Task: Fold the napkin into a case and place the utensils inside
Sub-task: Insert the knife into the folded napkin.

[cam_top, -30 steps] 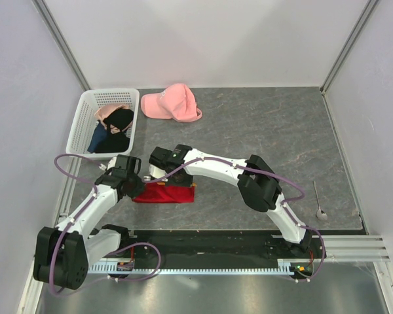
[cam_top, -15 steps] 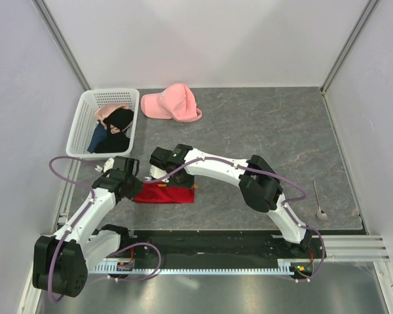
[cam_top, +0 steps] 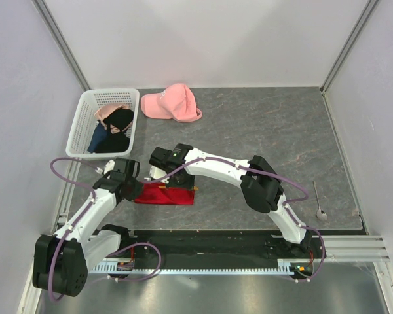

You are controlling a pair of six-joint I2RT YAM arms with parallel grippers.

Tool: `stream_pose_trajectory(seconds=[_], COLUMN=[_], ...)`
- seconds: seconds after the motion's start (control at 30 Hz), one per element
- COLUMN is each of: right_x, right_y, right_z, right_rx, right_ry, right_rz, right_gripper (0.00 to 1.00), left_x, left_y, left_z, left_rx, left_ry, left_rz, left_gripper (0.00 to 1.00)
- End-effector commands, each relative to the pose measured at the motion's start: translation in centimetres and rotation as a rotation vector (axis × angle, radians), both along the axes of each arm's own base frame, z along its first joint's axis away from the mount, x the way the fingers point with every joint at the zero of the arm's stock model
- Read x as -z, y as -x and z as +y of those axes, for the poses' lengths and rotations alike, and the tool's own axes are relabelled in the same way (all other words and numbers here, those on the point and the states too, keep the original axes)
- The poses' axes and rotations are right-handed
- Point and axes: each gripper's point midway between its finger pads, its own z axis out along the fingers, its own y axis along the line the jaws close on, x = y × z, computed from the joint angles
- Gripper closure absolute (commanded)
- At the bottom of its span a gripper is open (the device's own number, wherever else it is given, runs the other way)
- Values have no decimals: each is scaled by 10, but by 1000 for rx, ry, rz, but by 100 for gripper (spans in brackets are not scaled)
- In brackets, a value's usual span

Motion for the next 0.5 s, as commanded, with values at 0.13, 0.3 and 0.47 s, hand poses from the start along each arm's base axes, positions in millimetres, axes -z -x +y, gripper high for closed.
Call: stream_pose_trajectory(seconds=[0.13, 0.3, 0.47], right_x=[-32, -23, -27], right_y=[8, 7, 1], right_z=[24, 17, 3], right_rx=[11, 15, 8], right_ry=[-123, -86, -51], right_rz=[23, 18, -31], right_gripper=[100, 100, 100], left_x=[1, 0, -2], left_y=[-2, -2, -3], left_z=[2, 2, 1], left_rx=[-39, -38, -38], left_ry=[9, 13, 16], left_rz=[-15, -20, -31], left_gripper=[98, 98, 98])
